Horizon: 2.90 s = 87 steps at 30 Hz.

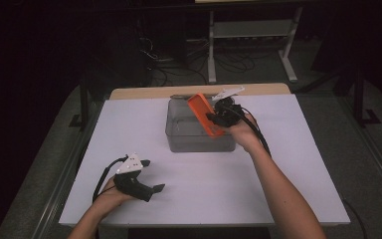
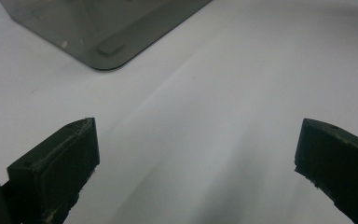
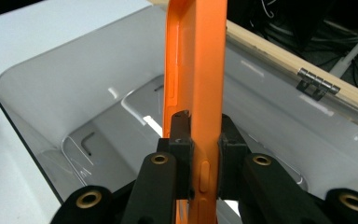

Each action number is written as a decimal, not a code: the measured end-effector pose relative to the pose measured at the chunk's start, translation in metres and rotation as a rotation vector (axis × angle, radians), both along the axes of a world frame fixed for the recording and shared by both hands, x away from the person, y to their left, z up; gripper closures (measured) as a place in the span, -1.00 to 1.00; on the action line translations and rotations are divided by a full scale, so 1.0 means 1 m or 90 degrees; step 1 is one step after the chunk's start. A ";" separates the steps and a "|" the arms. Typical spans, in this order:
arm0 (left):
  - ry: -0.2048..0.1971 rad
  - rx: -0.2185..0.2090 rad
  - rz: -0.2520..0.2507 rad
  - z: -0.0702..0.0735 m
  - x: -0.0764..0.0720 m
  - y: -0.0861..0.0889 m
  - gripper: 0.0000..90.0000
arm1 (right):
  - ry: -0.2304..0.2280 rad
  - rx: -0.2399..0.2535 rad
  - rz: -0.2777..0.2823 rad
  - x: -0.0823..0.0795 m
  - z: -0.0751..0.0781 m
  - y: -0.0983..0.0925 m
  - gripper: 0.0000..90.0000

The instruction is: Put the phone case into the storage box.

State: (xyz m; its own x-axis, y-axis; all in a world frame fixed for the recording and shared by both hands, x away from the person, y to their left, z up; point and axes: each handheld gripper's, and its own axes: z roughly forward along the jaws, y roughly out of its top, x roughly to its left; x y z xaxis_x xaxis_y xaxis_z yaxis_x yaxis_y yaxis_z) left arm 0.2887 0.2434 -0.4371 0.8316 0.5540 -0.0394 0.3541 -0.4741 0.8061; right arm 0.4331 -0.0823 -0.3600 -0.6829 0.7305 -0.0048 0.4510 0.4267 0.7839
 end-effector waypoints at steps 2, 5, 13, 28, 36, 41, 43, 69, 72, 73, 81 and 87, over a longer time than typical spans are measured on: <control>0.000 0.000 0.000 0.000 0.000 0.000 -1.00 | 0.007 -0.005 0.002 0.001 0.000 0.000 0.74; 0.000 0.000 0.000 0.000 0.000 0.000 -1.00 | 0.020 -0.021 0.002 0.002 0.000 0.000 0.74; -0.002 -0.001 0.001 0.001 0.000 0.001 -1.00 | 0.050 -0.056 0.005 0.006 0.000 0.001 0.74; -0.006 -0.002 -0.003 0.001 0.000 0.000 -1.00 | 0.100 -0.119 0.024 0.014 0.007 0.017 0.74; -0.014 -0.004 -0.008 0.002 0.002 0.001 -1.00 | 0.121 -0.154 0.031 0.019 0.007 0.025 0.74; -0.024 -0.009 -0.014 0.004 0.004 0.002 -1.00 | 0.136 -0.174 0.030 0.024 0.007 0.030 0.74; -0.026 -0.010 -0.016 0.004 0.005 0.002 -1.00 | 0.142 -0.186 0.031 0.026 0.007 0.032 0.74; -0.017 -0.010 -0.024 0.003 0.003 -0.003 -1.00 | 0.251 -0.218 -0.024 0.046 0.002 0.039 0.74; -0.016 -0.010 -0.019 0.003 0.004 -0.002 -1.00 | 0.257 -0.216 -0.037 0.046 0.002 0.037 0.74; -0.016 -0.008 -0.018 0.003 0.004 -0.002 -1.00 | 0.260 -0.215 -0.043 0.047 0.002 0.036 0.74; -0.019 0.000 -0.005 0.002 0.005 0.003 -1.00 | 0.287 -0.188 -0.088 0.049 0.004 0.029 0.74; -0.019 -0.002 0.006 0.003 0.006 0.007 -1.00 | 0.298 -0.178 -0.123 0.050 0.006 0.024 0.74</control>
